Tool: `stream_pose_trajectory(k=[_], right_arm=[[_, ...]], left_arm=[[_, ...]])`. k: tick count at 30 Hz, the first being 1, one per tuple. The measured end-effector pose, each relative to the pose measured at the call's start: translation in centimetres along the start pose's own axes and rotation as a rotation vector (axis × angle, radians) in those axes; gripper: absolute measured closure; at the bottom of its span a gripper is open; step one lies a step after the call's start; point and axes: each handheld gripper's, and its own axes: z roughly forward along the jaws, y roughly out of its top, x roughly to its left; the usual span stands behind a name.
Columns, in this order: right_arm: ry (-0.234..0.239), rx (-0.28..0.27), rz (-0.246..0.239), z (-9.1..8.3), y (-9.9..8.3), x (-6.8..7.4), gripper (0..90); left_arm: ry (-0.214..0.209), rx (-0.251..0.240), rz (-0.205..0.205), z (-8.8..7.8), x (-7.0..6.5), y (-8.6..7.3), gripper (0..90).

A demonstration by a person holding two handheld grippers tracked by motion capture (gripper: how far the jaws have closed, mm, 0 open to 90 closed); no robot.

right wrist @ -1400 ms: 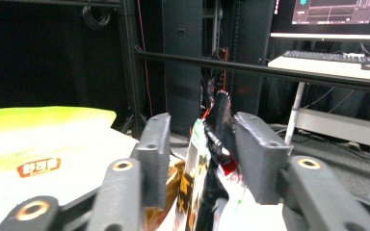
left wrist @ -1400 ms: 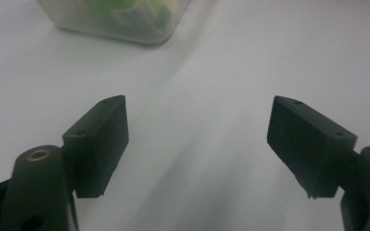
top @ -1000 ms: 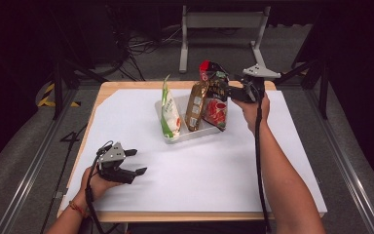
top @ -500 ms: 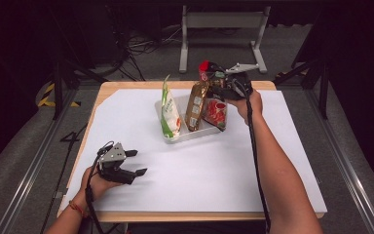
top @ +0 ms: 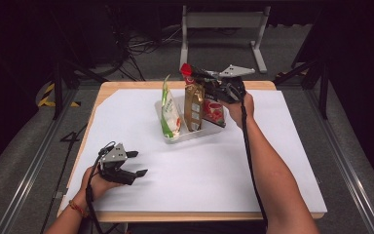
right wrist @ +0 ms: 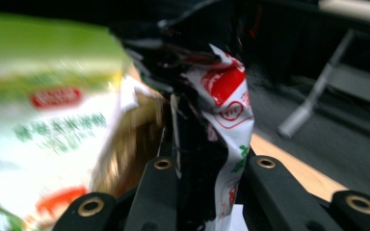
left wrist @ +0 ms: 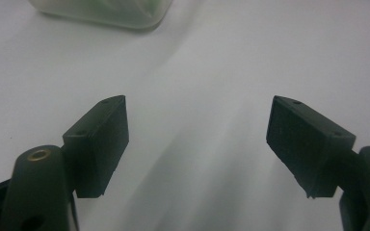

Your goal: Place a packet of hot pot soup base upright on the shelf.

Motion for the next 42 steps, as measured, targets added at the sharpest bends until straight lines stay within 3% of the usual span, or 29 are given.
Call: stream_pose_trajectory(k=[2, 3, 4, 5, 10, 13, 17, 23, 25, 33, 38, 42], right_arm=[[0.011, -0.059, -0.01, -0.2, -0.1, 0.0, 80.7], [0.011, -0.059, -0.01, -0.2, -0.1, 0.0, 80.7], [0.018, -0.106, -0.056, -0.1, -0.6, 0.0, 80.1], [0.012, -0.116, -0.051, 0.1, -1.0, 0.0, 79.8], [0.018, -0.124, -0.061, 0.8, -2.9, -0.2, 77.8], [0.019, -0.131, -0.018, 0.6, -4.3, -0.6, 77.7], [0.018, -0.075, 0.061, -0.2, -4.9, -0.8, 78.3], [0.004, -0.008, 0.054, -0.9, -4.7, 0.3, 77.2], [-0.006, 0.0, 0.087, -1.1, -4.7, 0.5, 76.9], [-0.003, 0.018, 0.123, -1.4, -5.0, 0.8, 75.9], [0.026, 0.005, 0.205, -1.6, -5.5, 1.0, 78.5], [0.018, 0.02, 0.195, -1.8, -5.3, 1.2, 77.4]], left_arm=[[0.001, -0.002, 0.001, -0.1, 0.0, 0.0, 23.5], [0.001, -0.002, 0.001, -0.1, 0.0, 0.0, 23.6], [-0.001, -0.008, -0.003, -0.1, -0.1, 0.0, 23.6], [-0.004, -0.007, -0.002, -0.2, 0.0, 0.0, 23.6], [-0.004, -0.01, 0.001, -0.2, 0.0, -0.1, 23.6], [-0.006, -0.006, 0.0, -0.1, 0.0, -0.1, 24.0], [-0.009, -0.001, 0.001, 0.0, 0.0, 0.0, 24.0], [-0.002, -0.003, 0.002, -0.1, -0.1, 0.0, 23.8], [-0.001, -0.012, -0.004, -0.2, 0.0, 0.0, 23.8], [0.007, -0.031, -0.014, -0.8, 0.4, 0.0, 23.9], [0.006, -0.036, -0.011, -0.8, 0.4, 0.1, 23.9], [0.009, -0.036, -0.013, -0.9, 0.5, 0.1, 23.9]])
